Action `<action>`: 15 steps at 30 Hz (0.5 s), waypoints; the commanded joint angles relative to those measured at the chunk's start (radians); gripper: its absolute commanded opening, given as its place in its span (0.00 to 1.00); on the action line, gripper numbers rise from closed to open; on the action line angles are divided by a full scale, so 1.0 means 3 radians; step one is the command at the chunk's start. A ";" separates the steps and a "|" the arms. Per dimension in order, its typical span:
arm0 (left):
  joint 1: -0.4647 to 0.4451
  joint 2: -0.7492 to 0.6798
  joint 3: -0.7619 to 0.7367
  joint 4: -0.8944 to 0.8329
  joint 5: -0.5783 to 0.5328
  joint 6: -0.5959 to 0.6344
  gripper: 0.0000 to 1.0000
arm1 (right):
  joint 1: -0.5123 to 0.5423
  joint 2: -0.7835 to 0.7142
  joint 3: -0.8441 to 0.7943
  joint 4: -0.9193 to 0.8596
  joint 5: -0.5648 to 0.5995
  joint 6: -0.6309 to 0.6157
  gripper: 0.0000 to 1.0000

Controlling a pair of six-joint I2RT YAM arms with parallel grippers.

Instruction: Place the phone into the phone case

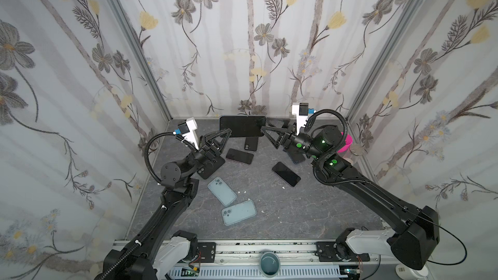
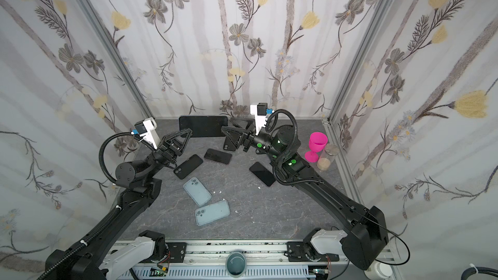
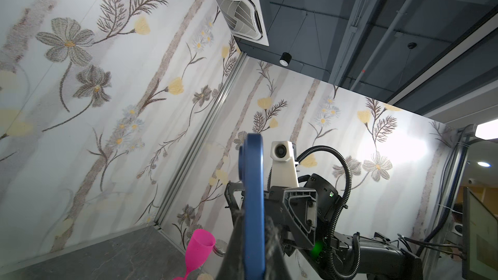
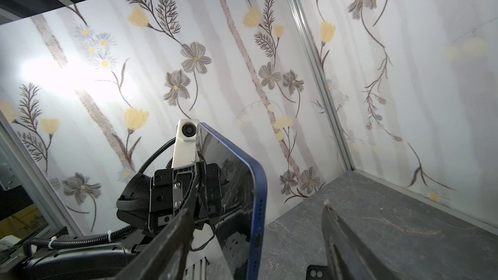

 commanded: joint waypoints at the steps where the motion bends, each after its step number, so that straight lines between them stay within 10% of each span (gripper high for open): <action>1: 0.0005 -0.0020 0.0000 0.0408 0.0112 -0.0138 0.00 | 0.0006 0.0078 0.0003 0.0435 -0.0408 0.0212 0.66; 15: 0.0001 -0.0056 0.0006 0.0333 0.0186 0.0033 0.00 | 0.0032 0.0243 0.0047 0.0700 -0.0767 0.0362 0.35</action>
